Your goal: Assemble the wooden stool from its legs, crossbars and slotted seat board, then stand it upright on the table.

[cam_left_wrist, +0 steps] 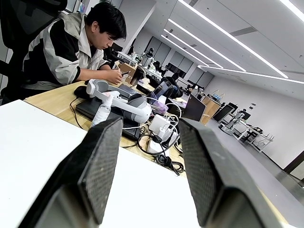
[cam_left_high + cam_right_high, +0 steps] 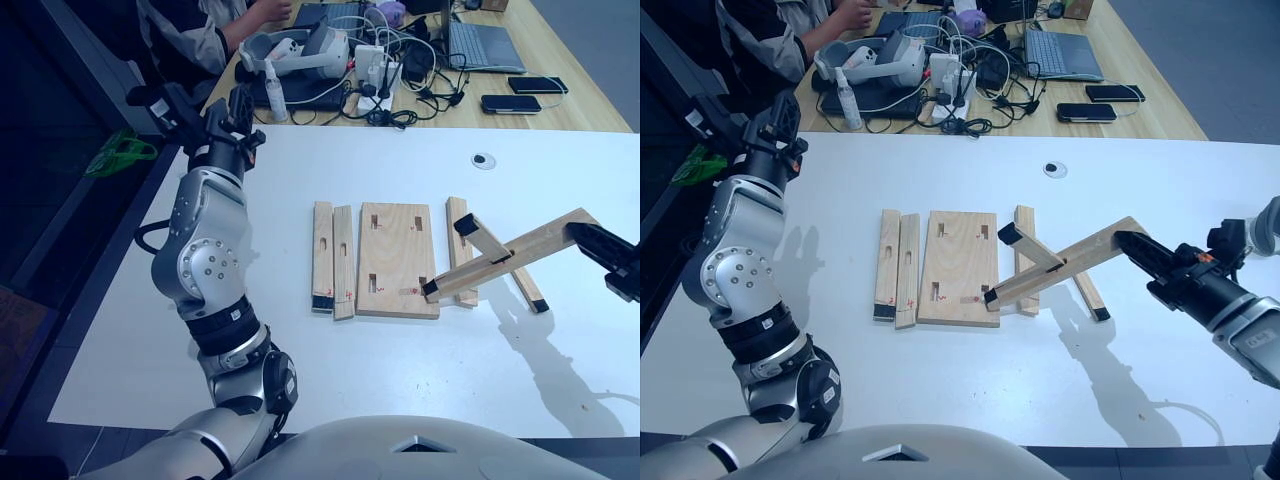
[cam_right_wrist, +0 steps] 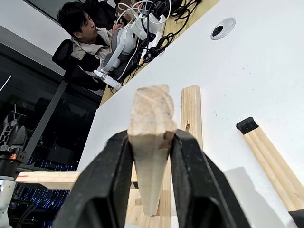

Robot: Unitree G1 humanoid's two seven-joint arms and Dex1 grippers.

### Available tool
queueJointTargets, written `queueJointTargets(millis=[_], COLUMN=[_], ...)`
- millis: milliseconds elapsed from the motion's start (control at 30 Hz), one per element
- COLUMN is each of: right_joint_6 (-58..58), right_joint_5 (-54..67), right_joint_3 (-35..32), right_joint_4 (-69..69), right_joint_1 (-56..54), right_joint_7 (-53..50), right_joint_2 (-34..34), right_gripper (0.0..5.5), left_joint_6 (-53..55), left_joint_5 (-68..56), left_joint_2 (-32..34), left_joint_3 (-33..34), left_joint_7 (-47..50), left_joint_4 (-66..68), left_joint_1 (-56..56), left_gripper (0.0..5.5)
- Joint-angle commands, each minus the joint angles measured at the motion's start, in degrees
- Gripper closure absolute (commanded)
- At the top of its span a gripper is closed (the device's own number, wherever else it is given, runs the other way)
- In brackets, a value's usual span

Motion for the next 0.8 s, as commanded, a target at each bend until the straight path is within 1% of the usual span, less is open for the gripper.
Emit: queueJointTargets(millis=[33, 200, 367, 500, 700, 800], right_joint_6=[-4.20, -8.93, -13.54, -14.21, -14.87, -15.28], right_joint_5=[0.56, -2.29, -7.40, -13.34, -22.55, -26.84], right_joint_3=[2.89, 5.87, 11.09, 14.71, 18.46, 21.03], right_joint_4=[-2.20, -3.93, -7.14, -12.38, -19.47, -19.74], right_joint_1=[0.84, -0.11, -4.83, -6.14, -6.18, -8.33], right_joint_7=[-0.79, -2.32, -4.29, -3.50, -1.55, -1.69], right_joint_2=[0.33, 0.50, 1.54, 0.57, -0.67, -0.58], right_gripper=[4.50, 4.50, 4.50, 4.50, 4.50, 4.50], left_joint_6=[0.27, 0.50, 0.80, 1.01, 1.00, 0.93], left_joint_5=[-0.55, -0.85, -1.15, -1.32, -1.46, -1.41], left_joint_2=[0.86, 1.01, 1.43, 2.09, 2.85, 2.91], left_joint_3=[-0.38, -0.62, -0.82, -0.90, -0.75, -0.84], left_joint_7=[0.58, 0.89, 1.18, 1.36, 1.63, 1.84], left_joint_4=[0.29, 0.17, 0.16, 0.08, 0.24, 0.33], left_joint_1=[-0.17, -0.18, -0.46, -0.52, -0.57, -0.69], left_gripper=[3.35, 3.35, 3.35, 3.35, 3.35, 3.35])
